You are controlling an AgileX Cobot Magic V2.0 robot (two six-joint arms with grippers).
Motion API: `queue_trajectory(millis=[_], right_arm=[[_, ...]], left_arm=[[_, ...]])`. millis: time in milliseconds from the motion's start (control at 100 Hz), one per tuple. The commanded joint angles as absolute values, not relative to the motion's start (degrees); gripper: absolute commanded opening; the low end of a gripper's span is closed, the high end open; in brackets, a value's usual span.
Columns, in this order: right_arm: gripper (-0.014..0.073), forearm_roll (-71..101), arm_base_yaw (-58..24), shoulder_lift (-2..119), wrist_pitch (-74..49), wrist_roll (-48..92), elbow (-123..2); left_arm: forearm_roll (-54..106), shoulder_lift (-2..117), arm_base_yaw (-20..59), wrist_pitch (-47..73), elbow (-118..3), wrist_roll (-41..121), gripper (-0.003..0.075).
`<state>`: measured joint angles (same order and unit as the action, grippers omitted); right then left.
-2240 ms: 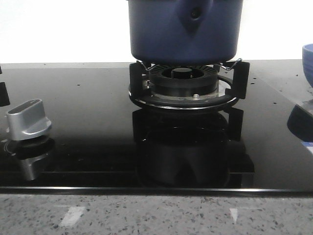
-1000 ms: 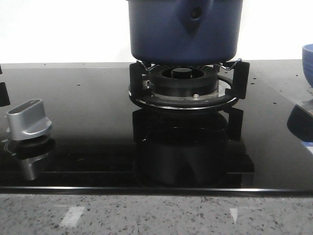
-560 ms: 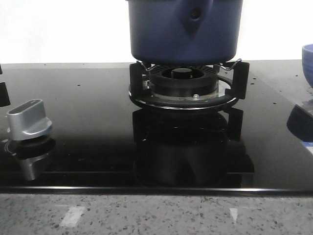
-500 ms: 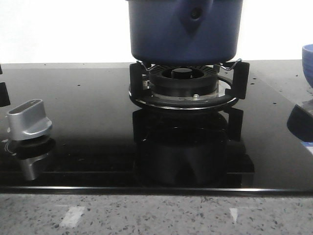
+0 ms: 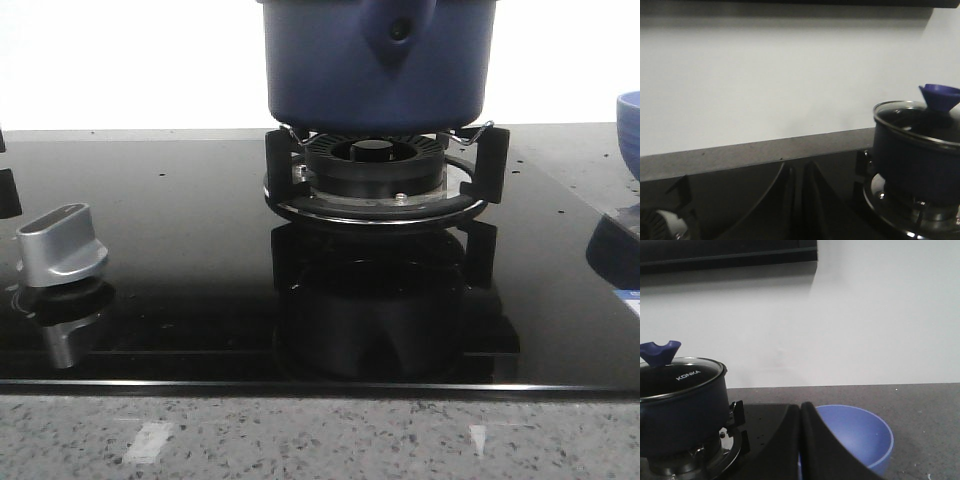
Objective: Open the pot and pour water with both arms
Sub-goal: 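Open the left gripper and raise it away from the lid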
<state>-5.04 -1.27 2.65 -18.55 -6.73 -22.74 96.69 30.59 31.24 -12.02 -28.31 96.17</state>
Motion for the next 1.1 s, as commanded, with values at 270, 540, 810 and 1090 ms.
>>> queue_trajectory(millis=[270,540,810,1090], right_arm=[[-0.0074,-5.92,-1.42,-0.41,-12.7,-6.03,-19.9],[-0.0074,-5.92,-1.42,-0.41,-12.7,-6.03,-19.9],[-0.0074,-5.92,-1.42,-0.41,-12.7,-6.03,-19.9],[-0.0074,-5.92,-1.42,-0.41,-12.7,-6.03,-19.9]], left_arm=[[96.65,13.77,31.45,-12.93,-19.19,96.12,-0.002],[96.85,12.75,31.45,-12.93,-19.19,96.12,-0.002],[96.85,12.75,31.45,-12.93,-19.19,96.12,-0.002],[96.85,12.75,31.45,-12.93,-19.19,96.12,-0.002]])
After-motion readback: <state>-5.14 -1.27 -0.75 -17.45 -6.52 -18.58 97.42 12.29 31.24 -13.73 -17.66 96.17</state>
